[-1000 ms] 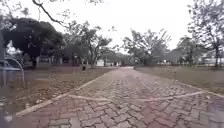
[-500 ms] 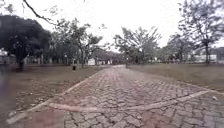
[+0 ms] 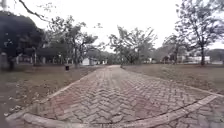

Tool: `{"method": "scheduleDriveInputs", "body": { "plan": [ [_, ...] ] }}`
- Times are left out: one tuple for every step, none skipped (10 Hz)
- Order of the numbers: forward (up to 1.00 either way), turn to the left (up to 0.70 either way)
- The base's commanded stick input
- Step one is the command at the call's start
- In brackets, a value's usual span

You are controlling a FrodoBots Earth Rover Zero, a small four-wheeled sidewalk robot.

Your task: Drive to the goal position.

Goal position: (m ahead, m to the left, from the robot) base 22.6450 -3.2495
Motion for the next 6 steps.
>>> {"method": "scheduleDriveInputs", "body": {
  "plan": [
    [0.7,0.0],
    [0.7,0.0],
    [0.7,0.0],
    [0.7,0.0],
    [0.7,0.0],
    [0.7,0.0]
  ]
}}
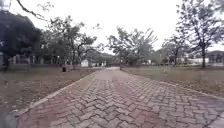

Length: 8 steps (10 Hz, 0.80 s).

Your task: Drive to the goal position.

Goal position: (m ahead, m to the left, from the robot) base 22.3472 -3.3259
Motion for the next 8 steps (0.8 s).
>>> {"method": "scheduleDriveInputs", "body": {
  "plan": [
    [0.7,0.0],
    [0.7,0.0],
    [0.7,0.0],
    [0.7,0.0],
    [0.7,0.0],
    [0.7,0.0],
    [0.7,0.0],
    [0.7,0.0]
  ]
}}
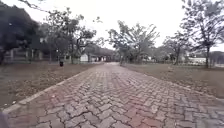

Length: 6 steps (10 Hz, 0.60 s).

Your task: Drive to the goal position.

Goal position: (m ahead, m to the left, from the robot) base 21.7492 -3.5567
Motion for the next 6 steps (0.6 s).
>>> {"method": "scheduleDriveInputs", "body": {
  "plan": [
    [0.7,0.0],
    [0.7,0.0],
    [0.7,0.0],
    [0.7,0.0],
    [0.7,0.0],
    [0.7,0.0]
  ]
}}
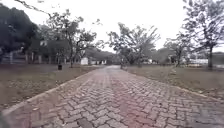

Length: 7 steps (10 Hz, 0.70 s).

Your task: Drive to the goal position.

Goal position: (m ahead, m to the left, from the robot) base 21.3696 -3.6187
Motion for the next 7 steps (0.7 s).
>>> {"method": "scheduleDriveInputs", "body": {
  "plan": [
    [0.7,0.0],
    [0.7,0.0],
    [0.7,0.0],
    [0.7,0.0],
    [0.7,0.0],
    [0.7,0.0],
    [0.7,0.0]
  ]
}}
